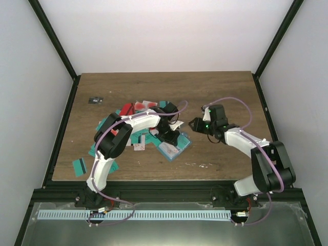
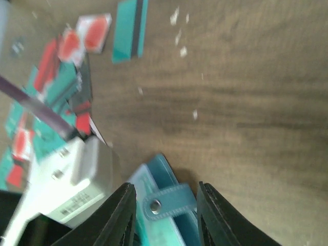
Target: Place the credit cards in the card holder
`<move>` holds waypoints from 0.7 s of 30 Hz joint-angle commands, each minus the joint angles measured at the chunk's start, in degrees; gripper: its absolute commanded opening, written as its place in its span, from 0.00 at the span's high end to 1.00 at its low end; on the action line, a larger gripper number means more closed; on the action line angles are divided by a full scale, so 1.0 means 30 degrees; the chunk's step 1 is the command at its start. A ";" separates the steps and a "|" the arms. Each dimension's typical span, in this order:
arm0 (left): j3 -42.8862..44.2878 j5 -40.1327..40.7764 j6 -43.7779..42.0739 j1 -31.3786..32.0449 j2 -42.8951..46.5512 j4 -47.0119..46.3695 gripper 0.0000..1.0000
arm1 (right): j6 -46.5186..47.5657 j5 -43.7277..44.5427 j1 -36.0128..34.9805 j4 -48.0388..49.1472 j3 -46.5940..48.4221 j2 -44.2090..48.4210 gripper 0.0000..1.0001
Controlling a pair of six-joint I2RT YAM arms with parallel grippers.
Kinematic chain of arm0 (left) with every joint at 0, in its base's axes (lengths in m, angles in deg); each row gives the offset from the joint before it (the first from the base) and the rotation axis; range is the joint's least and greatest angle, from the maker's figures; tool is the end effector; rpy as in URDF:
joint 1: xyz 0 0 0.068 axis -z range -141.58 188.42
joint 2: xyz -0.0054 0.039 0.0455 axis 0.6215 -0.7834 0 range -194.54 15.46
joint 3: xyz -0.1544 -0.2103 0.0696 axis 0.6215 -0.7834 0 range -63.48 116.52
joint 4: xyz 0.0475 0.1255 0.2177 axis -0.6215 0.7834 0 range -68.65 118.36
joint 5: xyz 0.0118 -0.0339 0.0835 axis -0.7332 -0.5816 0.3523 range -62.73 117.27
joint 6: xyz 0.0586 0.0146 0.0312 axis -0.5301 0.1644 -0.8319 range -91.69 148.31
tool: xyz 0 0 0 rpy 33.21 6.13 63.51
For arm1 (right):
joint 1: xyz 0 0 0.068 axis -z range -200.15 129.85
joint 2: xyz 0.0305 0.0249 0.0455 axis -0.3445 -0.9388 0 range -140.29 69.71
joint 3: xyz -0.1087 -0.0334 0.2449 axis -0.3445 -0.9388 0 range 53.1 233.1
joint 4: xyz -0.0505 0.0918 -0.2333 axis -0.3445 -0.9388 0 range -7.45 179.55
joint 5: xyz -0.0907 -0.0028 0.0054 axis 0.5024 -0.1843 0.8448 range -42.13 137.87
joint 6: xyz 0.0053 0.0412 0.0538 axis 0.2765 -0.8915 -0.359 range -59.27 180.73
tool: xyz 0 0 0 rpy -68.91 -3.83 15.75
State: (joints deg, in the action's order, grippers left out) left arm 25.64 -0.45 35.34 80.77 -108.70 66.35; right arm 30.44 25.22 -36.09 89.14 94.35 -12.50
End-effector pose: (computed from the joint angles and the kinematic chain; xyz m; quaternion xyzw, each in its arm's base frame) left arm 0.2918 -0.3002 0.1210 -0.3132 -0.9153 0.2520 0.0231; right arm 0.2805 0.1020 0.1787 0.0314 0.8967 0.3231 0.3011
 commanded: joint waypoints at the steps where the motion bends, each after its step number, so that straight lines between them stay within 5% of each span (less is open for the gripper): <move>1: -0.0720 0.0414 0.0079 0.0212 0.0054 0.1374 0.94 | 0.3292 0.2737 -0.1941 -0.3695 0.0760 0.0107 0.64; 10: -0.0366 -0.1726 0.1736 -0.0698 0.1445 0.0178 0.81 | 0.5378 0.4187 -0.3320 -0.5352 0.0491 0.0783 0.54; 21: -0.1785 -0.1304 0.3428 -0.2071 0.3971 -0.0213 0.79 | 0.7904 0.7374 -0.6357 -0.5512 0.1478 -0.0742 0.40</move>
State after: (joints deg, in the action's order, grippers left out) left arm 22.49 -4.93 42.92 75.57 -100.57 66.48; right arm 49.31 40.56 -52.11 74.04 95.58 -12.33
